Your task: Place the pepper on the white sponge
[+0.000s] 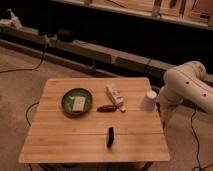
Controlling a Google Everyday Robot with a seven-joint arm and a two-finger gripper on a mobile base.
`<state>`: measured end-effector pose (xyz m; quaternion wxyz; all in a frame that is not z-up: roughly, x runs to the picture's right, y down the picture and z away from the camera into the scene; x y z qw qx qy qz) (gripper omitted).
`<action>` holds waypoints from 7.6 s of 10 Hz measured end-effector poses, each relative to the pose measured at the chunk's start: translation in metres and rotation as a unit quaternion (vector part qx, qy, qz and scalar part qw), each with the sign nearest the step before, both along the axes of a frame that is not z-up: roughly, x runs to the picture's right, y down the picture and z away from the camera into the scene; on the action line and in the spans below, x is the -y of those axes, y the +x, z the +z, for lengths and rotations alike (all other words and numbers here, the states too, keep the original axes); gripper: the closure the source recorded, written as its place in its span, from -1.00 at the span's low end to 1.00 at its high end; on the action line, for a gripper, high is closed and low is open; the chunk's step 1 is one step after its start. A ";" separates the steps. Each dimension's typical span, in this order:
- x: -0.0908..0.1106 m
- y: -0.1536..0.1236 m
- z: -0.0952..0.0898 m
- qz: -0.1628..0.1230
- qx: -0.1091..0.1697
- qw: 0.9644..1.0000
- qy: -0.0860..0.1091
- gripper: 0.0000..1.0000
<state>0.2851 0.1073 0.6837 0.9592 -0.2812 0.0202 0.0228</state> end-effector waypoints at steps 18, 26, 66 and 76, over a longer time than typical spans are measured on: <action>0.000 0.000 0.000 0.000 0.000 1.000 0.000 -0.30; 0.009 0.012 0.010 0.019 -0.006 1.000 0.009 -0.30; 0.035 0.004 0.183 -0.027 0.176 0.984 -0.029 -0.30; 0.051 -0.024 0.163 -0.111 0.148 0.983 -0.022 1.00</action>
